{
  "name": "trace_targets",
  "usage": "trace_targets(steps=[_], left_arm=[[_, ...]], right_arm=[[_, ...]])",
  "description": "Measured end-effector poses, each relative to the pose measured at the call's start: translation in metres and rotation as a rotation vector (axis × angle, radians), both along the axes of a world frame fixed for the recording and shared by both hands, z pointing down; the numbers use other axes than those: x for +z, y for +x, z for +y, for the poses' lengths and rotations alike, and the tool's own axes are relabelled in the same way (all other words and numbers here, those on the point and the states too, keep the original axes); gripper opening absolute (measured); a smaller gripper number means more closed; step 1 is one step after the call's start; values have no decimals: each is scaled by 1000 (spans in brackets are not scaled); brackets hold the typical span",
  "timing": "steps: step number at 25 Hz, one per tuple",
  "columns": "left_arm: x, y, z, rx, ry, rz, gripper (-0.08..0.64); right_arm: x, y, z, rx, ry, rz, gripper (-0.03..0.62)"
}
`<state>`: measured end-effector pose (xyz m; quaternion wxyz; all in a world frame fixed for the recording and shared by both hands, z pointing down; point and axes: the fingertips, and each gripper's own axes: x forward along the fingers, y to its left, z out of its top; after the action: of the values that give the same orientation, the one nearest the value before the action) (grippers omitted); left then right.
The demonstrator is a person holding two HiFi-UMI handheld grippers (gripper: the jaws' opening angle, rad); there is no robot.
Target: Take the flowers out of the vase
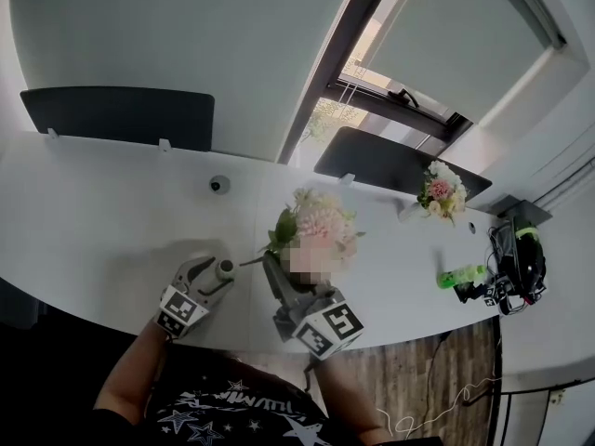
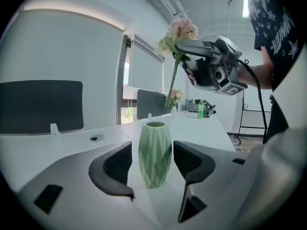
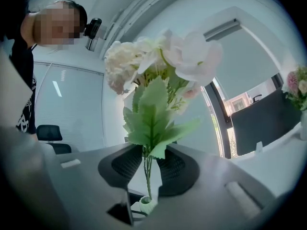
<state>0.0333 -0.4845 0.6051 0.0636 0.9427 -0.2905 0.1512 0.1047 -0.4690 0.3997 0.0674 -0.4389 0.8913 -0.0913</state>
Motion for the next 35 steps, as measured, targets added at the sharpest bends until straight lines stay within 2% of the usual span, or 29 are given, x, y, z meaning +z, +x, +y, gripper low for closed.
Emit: trace_targets(steps=[4,9,13,18,20,26,32,35], left_arm=[[-7,-17,6,-45,12,30,272],[-24,-51,17,-174,25,82,272],[-54,-63,39,-247,11,170,270],[-89,-61,72,-276,55,242,264],[-102,-59,85,-289,80,242,226],[-140,-52,113,-296,128,257,42],[-164,-52,110,-310,134,272,14],[-162,-49,111,-305,115,289,9]], right_arm=[[-6,7,12,6,11,0,94],[-2,16,28,4,-3,11,92],[14,20,45,-6,-72,10,92],[35,21,67,-41,-136,21,92],[43,19,75,-57,-155,24,92],[59,14,92,-78,-196,21,92],[65,6,95,-79,-232,43,91],[68,6,101,-69,-243,51,91]])
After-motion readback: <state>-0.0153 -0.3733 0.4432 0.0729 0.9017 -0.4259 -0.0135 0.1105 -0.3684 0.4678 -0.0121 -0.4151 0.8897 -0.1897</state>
